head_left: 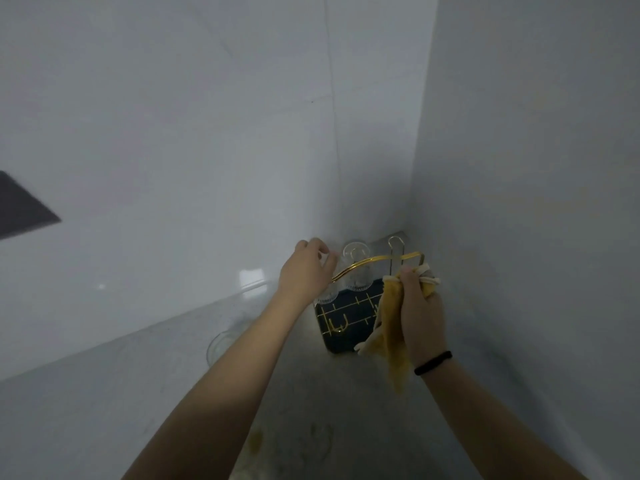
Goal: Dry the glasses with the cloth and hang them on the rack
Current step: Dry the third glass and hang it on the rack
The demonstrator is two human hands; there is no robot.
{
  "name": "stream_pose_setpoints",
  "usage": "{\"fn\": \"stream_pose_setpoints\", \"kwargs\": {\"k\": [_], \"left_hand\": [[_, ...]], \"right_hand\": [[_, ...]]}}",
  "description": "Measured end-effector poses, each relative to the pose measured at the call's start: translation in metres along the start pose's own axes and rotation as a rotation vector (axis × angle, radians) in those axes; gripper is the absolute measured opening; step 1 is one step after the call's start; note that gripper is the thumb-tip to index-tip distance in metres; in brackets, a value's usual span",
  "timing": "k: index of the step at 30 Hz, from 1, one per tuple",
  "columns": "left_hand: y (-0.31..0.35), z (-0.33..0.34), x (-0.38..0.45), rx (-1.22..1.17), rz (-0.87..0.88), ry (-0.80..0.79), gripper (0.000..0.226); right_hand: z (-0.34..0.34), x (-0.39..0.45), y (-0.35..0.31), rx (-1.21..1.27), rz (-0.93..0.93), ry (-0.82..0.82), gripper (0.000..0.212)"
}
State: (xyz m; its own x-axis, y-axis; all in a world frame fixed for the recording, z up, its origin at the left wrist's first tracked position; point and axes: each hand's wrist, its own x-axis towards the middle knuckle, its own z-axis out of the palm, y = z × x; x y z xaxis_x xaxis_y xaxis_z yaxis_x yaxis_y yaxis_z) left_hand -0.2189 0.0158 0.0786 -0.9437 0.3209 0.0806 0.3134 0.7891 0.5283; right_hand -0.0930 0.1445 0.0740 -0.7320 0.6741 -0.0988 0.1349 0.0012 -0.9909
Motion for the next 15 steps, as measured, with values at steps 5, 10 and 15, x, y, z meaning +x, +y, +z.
{"fn": "stream_pose_setpoints", "kwargs": {"k": [5,10,15], "left_hand": [[-0.035,-0.021,-0.078,-0.067,-0.040,-0.009,0.024],[-0.082,-0.028,-0.160,-0.036,-0.083,-0.124,0.027],[-0.125,-0.020,-0.224,0.134,-0.160,-0.270,0.052]], "right_hand": [[0.011,-0.044,0.009,0.011,0.038,-0.082,0.039],[0.025,-0.096,0.025,-0.025,0.108,-0.179,0.036],[0.031,-0.142,0.043,-0.089,0.113,-0.213,0.042]]}}
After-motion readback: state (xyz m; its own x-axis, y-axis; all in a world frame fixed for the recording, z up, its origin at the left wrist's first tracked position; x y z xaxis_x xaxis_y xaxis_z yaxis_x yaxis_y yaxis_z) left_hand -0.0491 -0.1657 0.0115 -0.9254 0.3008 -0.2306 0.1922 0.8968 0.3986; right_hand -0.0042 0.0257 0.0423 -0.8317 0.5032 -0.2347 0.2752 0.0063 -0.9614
